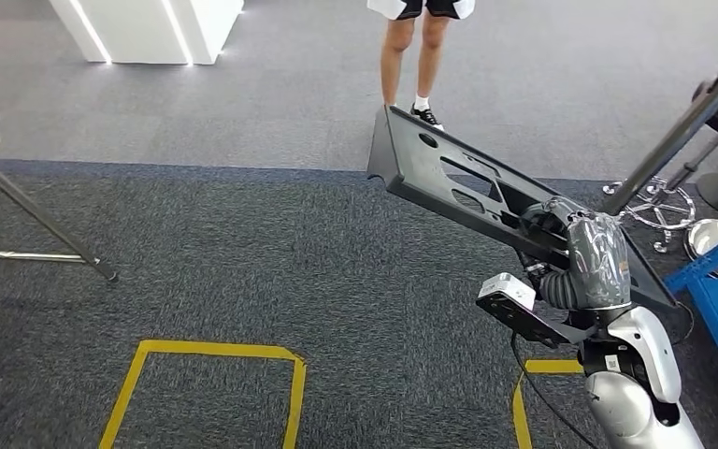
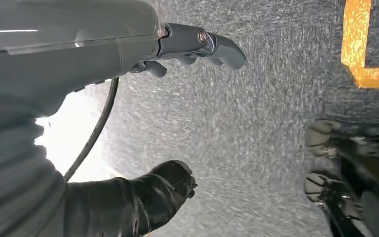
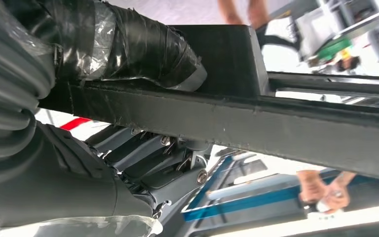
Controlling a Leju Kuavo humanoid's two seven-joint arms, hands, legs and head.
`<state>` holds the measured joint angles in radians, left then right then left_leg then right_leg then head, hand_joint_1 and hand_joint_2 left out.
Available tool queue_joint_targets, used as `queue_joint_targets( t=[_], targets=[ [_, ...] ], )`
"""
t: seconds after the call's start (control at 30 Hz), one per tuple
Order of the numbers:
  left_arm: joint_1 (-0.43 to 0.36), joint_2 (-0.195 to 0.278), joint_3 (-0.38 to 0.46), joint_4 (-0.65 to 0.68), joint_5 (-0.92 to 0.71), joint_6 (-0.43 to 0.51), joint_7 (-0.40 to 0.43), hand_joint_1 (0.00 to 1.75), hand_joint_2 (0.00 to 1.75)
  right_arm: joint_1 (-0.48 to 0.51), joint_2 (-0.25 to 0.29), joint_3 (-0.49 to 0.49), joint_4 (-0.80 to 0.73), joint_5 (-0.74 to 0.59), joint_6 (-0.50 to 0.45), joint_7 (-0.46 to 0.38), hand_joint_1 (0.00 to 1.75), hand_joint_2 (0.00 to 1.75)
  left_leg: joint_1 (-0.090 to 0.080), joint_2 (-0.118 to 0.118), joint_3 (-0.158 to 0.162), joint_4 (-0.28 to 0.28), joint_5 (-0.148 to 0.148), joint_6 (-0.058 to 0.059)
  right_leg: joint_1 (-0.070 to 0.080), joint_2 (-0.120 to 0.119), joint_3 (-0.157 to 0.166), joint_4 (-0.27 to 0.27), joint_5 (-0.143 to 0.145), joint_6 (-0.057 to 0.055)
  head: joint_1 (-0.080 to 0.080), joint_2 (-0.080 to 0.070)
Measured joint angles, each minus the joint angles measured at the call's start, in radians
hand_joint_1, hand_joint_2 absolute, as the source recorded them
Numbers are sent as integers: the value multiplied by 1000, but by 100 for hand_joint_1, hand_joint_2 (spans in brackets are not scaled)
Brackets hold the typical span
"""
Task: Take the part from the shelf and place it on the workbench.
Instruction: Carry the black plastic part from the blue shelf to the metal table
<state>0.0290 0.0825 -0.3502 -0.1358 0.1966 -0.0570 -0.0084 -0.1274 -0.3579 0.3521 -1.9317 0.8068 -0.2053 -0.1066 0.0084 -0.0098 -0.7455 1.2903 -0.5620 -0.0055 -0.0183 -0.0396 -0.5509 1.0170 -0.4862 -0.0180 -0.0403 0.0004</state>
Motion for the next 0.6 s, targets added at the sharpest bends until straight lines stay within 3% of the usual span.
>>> queue_joint_targets(
  t=[0.03,0.07,0.1,0.17,0.2,0.27,0.3,0.37,0.43,0.5,0.53,0.57,0.6],
  targets=[
    [0,0,-1,0,1,0,-1,0,175,5,-4,-2,-5,0,-1,1,175,175,4,4,2,0,9,-3,0,-15,0,1,-2,1,0,0],
    [1,0,-1,0,2,-1,1,0,175,8,-9,-4,-11,0,-1,2,175,175,6,10,26,-41,34,-5,0,-29,1,2,-4,4,0,0],
    [1,0,-1,0,3,-1,5,0,175,10,-13,-8,-18,-1,-1,3,175,175,8,25,65,-111,67,-5,0,-42,3,3,-7,7,0,0],
    [0,1,-1,0,6,1,14,0,175,11,-21,-15,-32,-2,-1,7,175,175,2,61,132,-230,103,2,2,-63,7,5,-13,17,0,0],
    [1,1,-1,0,7,3,18,0,175,11,-25,-18,-38,-3,-1,8,175,175,-3,70,147,-259,108,7,3,-72,9,5,-15,23,1,0],
    [3,2,-2,0,10,8,22,0,175,12,-30,-21,-47,-6,-1,11,175,175,-11,56,147,-269,108,20,2,-90,13,2,-16,36,1,0],
    [5,3,-2,0,10,9,24,0,175,13,-32,-22,-51,-7,-2,13,175,175,-10,44,149,-274,111,27,0,-87,17,4,-19,43,1,0],
    [6,5,-5,0,10,8,25,0,175,18,-37,-26,-59,-10,-4,14,175,175,-8,22,156,-288,118,42,-7,-35,5,42,-50,50,2,0],
    [5,6,-8,0,10,4,19,0,175,29,-43,-32,-65,-14,-9,15,175,175,-7,1,159,-293,121,51,-8,25,-51,158,-113,49,3,0],
    [4,7,-12,0,9,1,9,0,175,43,-47,-38,-68,-19,-12,15,175,175,-10,-26,159,-291,121,54,-5,38,-115,275,-152,48,3,0],
    [4,7,-14,0,7,0,4,0,175,50,-48,-40,-68,-21,-13,14,175,175,-12,-41,159,-289,120,55,-4,40,-127,289,-142,46,3,0],
    [4,8,-17,0,5,0,1,0,175,54,-49,-42,-70,-23,-13,14,175,175,-12,-56,160,-285,119,55,-4,43,-119,261,-112,44,3,0],
    [4,8,-20,0,2,0,-2,0,175,57,-51,-44,-73,-25,-14,13,175,175,-13,-71,160,-281,117,54,-4,52,-95,200,-70,41,3,0]
  ],
)
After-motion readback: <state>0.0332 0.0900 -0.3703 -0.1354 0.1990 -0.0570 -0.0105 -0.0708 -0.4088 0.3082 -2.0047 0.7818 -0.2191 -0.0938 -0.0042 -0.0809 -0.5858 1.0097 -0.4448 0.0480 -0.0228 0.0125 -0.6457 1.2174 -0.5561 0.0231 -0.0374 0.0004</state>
